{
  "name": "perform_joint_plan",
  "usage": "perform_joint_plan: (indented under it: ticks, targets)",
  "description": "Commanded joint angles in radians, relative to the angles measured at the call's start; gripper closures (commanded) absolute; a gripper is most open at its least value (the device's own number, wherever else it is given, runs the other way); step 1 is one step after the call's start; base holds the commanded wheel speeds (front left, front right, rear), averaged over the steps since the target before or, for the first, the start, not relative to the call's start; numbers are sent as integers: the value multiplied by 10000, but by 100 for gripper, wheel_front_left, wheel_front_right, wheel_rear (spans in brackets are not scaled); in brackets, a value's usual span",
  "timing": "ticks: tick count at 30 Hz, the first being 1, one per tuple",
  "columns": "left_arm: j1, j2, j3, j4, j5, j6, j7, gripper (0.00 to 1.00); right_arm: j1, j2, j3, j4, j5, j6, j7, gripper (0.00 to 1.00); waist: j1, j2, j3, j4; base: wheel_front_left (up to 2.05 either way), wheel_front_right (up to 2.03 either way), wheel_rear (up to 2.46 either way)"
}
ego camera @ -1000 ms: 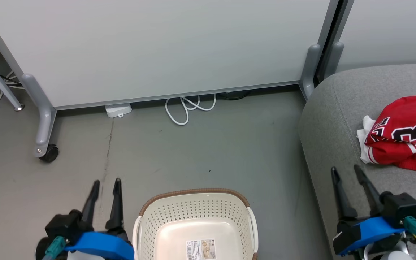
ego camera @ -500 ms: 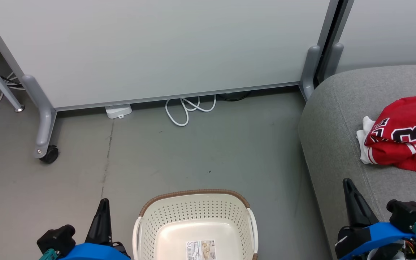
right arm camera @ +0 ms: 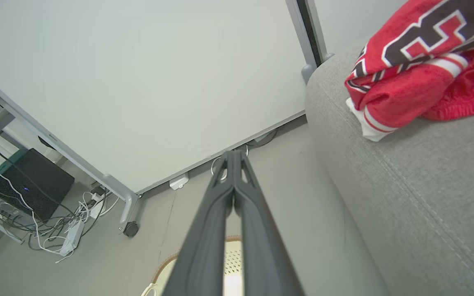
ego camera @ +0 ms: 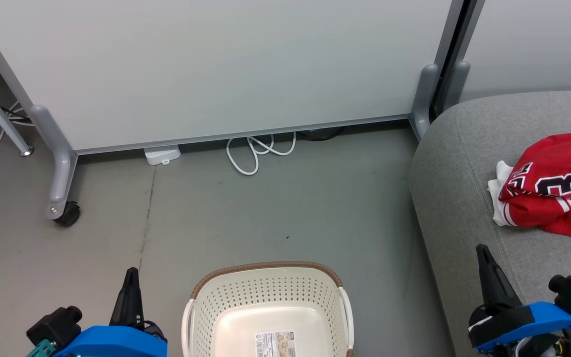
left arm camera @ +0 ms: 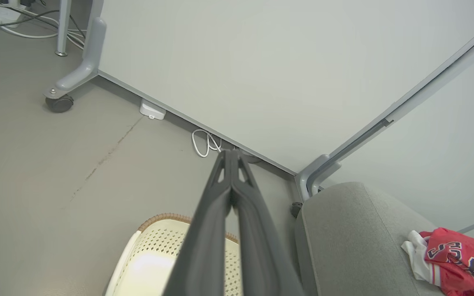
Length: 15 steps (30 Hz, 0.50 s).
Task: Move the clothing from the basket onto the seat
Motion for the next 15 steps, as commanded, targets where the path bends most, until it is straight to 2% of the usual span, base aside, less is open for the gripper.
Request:
perform_joint_plan:
  ticks: [1,15]
  targets:
    - [-332,21,133,-221,-458,-4,114,100,-228,-35,-43,-167,554,1,88,100,0,0,-8,-3,0,0,0]
    - [-446,-22,414,-446,-2268,-5,631,100,-333,-43,-123,-167,2682,2,465,100,0,0,-61,-23,0,0,0]
